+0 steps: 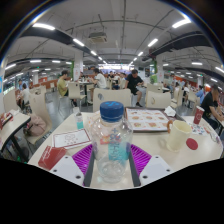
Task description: Pour water
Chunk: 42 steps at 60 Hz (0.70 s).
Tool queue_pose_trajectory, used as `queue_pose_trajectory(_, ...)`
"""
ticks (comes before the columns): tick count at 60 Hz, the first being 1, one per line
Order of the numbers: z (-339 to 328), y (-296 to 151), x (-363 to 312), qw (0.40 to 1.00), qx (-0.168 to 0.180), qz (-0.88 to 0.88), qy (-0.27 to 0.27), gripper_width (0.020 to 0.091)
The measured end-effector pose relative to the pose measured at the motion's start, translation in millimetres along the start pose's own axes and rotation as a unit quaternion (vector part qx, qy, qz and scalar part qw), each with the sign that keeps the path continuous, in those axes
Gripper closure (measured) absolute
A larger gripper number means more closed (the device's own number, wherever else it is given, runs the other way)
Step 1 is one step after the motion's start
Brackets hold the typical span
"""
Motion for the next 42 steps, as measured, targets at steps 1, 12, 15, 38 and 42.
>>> queue_pose_trajectory(1, 0.0, -0.2, -0.9, 1.0, 0.001, -0.003, -0.003, 0.0553)
queue_pose_trajectory(12, -0.6, -4.2, -0.4, 1.0, -0.011, -0.012, -0.012, 0.0682)
queue_pose_trajectory(15, -3.2, -9.0, -1.4, 1.0, -0.014, -0.02, -0.018, 0.0698)
queue_pose_trajectory(38, -34.7, -131.1, 61.1, 0.923, 0.043, 0.327, -0.199, 0.0701)
queue_pose_trajectory(42, -21.3, -138.1, 80.4, 0.88, 0.043, 0.409, -0.238, 0.0702)
Point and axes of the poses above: the point between the fingertips, and its own axes, seen from behind it with the camera up: x to the right, y down, z forward, the way the camera looks, the point moved 10 cm from there along -z, backward, against the way the camera looks, and after that the axes turned 9 degrees about -x, right-handed, at the moved point
